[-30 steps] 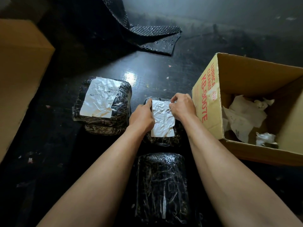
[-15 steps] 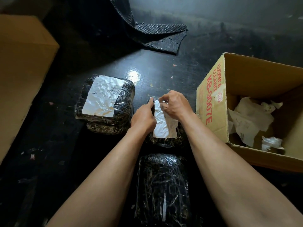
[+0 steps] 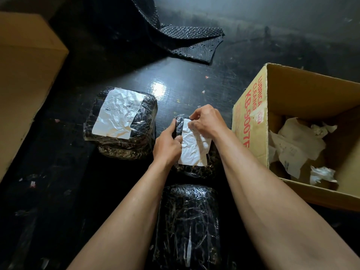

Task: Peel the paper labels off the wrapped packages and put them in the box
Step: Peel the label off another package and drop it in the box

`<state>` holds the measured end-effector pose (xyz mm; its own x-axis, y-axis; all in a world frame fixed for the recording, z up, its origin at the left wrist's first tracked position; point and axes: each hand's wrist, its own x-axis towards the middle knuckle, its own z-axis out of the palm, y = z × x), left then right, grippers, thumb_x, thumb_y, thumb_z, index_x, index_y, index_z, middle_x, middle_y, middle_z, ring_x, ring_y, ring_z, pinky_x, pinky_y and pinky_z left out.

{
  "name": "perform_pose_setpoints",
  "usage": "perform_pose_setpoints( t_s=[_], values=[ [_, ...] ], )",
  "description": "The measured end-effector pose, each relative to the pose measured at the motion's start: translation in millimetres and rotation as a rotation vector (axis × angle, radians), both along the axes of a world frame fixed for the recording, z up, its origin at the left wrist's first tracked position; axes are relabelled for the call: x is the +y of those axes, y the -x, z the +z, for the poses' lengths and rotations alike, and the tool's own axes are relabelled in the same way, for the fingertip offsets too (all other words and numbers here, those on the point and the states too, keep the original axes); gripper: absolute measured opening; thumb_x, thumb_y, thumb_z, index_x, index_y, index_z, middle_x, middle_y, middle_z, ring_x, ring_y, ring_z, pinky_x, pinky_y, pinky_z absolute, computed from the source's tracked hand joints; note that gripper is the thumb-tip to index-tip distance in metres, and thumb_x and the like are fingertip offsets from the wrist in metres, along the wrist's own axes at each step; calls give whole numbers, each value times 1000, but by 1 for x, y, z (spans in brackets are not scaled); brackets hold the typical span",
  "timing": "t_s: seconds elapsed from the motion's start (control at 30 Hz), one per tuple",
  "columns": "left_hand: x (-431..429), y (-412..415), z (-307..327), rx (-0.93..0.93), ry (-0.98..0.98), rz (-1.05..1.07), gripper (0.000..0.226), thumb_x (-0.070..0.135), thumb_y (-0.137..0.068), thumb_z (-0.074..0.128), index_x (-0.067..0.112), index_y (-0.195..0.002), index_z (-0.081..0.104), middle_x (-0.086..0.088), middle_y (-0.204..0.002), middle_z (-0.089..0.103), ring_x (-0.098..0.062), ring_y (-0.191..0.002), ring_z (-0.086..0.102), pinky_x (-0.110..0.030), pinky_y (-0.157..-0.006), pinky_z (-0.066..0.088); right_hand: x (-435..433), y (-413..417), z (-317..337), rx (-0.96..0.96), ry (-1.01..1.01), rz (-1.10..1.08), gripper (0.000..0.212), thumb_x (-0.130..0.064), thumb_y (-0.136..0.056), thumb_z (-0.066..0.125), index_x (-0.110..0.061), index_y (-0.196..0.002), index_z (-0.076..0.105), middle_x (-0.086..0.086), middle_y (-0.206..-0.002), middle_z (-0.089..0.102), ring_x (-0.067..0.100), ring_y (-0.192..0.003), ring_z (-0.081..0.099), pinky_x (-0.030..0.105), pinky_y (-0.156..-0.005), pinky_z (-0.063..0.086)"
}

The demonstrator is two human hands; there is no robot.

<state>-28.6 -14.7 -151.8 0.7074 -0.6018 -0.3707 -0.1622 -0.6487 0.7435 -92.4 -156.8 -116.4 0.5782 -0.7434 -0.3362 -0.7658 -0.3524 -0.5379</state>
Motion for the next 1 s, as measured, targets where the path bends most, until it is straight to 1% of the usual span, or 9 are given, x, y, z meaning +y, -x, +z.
perform_pose_setpoints(
  t_s=[0.1, 0.17, 0.3, 0.4, 0.57, 0.67, 0.77, 0.87, 1.0],
  values=[
    [0, -3, -3, 30, 25, 21, 63, 22, -96, 62, 41, -152, 40, 2, -145, 58, -20, -132, 55, -26, -104, 40, -3, -4, 5, 16, -17, -11, 15, -15, -76, 80, -19, -91, 79, 2, -96, 75, 18, -92, 68, 32, -81, 57],
    [0, -4, -2, 47, 29, 32, 61, 22, -96, 63, 40, -151, 42, 3, -144, 58, -19, -132, 55, -21, -99, 37, -4, -5, 7, 13, -9, -18, 12, -12, -77, 80, -17, -88, 79, 3, -93, 75, 18, -90, 68, 28, -75, 53],
    [1, -6, -2, 64, 47, 49, 60, 24, -94, 66, 41, -148, 46, 4, -141, 62, -17, -130, 57, -19, -96, 37, -5, -7, 8, 6, -20, -47, 9, -12, -76, 82, -20, -78, 78, -2, -80, 72, 17, -85, 70, 31, -75, 57],
    [2, -6, -2, 92, 66, 57, 59, 27, -94, 67, 41, -147, 47, 5, -142, 60, -13, -130, 56, -17, -95, 36, -4, -6, 5, -6, -13, -47, 14, -12, -76, 81, -23, -71, 75, -2, -82, 74, 15, -85, 70, 34, -78, 59],
    [3, -4, -1, 80, 68, 91, 56, 33, -92, 69, 42, -144, 51, 4, -140, 61, -15, -133, 54, -17, -96, 35, 3, -4, -2, -22, 83, -50, 17, -20, -77, 76, -30, -66, 68, -4, -88, 75, 19, -87, 70, 37, -79, 59],
    [2, -2, 0, 72, 68, 118, 54, 33, -92, 69, 42, -142, 53, 6, -137, 63, -15, -132, 55, -18, -96, 36, 7, 0, -6, -45, 148, 14, 9, -26, -84, 72, -28, -76, 69, -4, -95, 73, 22, -92, 67, 39, -81, 57],
    [1, 0, 1, 75, 61, 141, 52, 32, -92, 68, 44, -141, 54, 7, -138, 62, -17, -132, 55, -19, -95, 36, 9, 4, -9, -85, 174, 78, 8, -29, -91, 68, -23, -85, 67, -2, -95, 68, 22, -91, 63, 42, -81, 55],
    [0, 0, 2, 80, 57, 166, 52, 33, -91, 68, 45, -139, 55, 6, -137, 63, -18, -132, 56, -21, -98, 39, 11, 9, -10, -123, 177, 124, 5, -22, -92, 63, -22, -88, 65, 0, -92, 69, 23, -84, 64, 46, -77, 56],
    [-1, 1, 4, 95, 48, 187, 50, 34, -90, 67, 47, -138, 56, 8, -135, 64, -18, -130, 56, -19, -93, 36, 14, 12, -8, -142, 211, 140, 12, -11, -91, 57, -19, -89, 65, 2, -89, 71, 24, -81, 65, 43, -74, 57]
  ],
)
